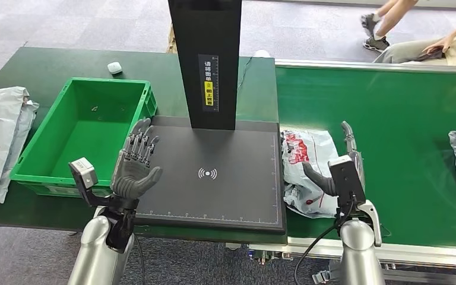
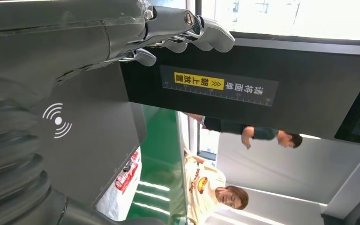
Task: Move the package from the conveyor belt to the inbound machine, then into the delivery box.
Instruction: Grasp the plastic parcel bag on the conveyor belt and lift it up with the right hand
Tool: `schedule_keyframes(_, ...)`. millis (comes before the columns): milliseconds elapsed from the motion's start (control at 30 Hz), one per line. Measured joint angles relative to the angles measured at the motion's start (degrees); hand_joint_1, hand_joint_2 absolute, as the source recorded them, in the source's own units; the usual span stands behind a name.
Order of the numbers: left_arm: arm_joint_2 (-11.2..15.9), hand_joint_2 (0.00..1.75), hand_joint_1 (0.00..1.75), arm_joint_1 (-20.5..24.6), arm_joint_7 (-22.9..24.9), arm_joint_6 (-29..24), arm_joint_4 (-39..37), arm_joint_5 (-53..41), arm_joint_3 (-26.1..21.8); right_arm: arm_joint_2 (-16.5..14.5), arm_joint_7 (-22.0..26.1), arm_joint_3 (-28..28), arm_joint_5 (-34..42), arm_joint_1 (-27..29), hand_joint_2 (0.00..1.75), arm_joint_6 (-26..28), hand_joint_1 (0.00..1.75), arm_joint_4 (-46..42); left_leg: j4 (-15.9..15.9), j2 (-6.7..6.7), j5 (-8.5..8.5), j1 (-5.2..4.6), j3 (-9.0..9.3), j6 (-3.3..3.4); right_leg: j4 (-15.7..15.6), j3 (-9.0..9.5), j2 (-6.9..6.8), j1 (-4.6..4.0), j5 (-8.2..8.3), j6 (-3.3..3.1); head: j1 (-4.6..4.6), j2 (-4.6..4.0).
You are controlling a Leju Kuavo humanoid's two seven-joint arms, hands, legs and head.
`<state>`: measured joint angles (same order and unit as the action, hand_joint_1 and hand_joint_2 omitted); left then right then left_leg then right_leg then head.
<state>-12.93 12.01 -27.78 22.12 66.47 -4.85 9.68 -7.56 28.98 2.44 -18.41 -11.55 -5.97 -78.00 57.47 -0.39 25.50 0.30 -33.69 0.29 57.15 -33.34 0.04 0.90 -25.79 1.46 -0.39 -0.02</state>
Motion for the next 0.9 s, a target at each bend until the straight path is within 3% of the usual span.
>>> schedule_keyframes(267,-0.15,1.75,0.0,0.44,-0.07,-0.01,-0.33,0.02,0.01,-0.03,-0.3,-0.64,-0.92,0.75,1.75,0.45,0.0,-0.96,0.0,0.0,0.0,0.0,0.0,0.0,0.0,0.0,0.0,0.0,0.0,0.0,0.01,0.0)
schedule_keyframes(467,-0.25,1.75,0.0,0.29,0.15,0.08,-0.48,-0.01,0.0,1.73,-7.02,-4.12,-13.45,-0.43,1.75,8.31,0.0,0.15,0.0,0.0,0.0,0.0,0.0,0.0,0.0,0.01,0.0,0.0,0.0,0.01,0.0,0.0)
schedule_keyframes(533,-0.23,1.75,0.0,0.27,0.36,0.62,-0.48,0.07,0.01,5.49,-12.31,-6.0,-21.44,-4.4,1.75,9.61,0.0,7.45,0.02,0.0,0.0,-0.01,0.0,0.01,0.0,0.03,0.0,0.01,0.02,0.02,0.01,0.0)
schedule_keyframes(633,0.03,1.75,0.0,0.38,1.01,1.07,-0.48,0.87,0.19,11.96,-18.54,-6.08,-29.33,-11.83,1.75,5.11,0.0,26.53,0.05,-0.03,0.0,-0.01,-0.01,0.01,0.0,0.03,-0.02,0.0,0.03,0.03,0.01,0.0)
schedule_keyframes(733,0.46,1.75,0.0,0.94,1.44,0.82,-0.87,1.61,0.88,15.07,-22.16,-1.96,-32.93,-15.1,1.75,-2.53,0.0,38.26,0.04,-0.02,0.0,0.01,0.01,0.01,0.0,0.04,-0.02,-0.02,0.02,0.02,0.01,0.0)
schedule_keyframes(800,0.82,1.75,0.0,1.75,1.37,0.55,-1.72,1.97,1.46,15.9,-21.88,0.15,-32.89,-16.26,1.75,-5.91,0.0,41.53,0.04,-0.01,0.0,0.01,0.06,0.01,-0.01,0.07,-0.01,-0.02,0.02,0.02,0.01,0.0)
schedule_keyframes(900,1.14,1.75,0.0,2.23,1.33,0.5,-2.56,1.99,1.79,16.19,-21.57,0.9,-32.7,-16.96,1.75,-6.34,1.27,43.17,0.05,0.0,0.0,0.01,0.07,0.01,-0.01,0.09,0.0,-0.02,0.02,0.02,0.01,0.0)
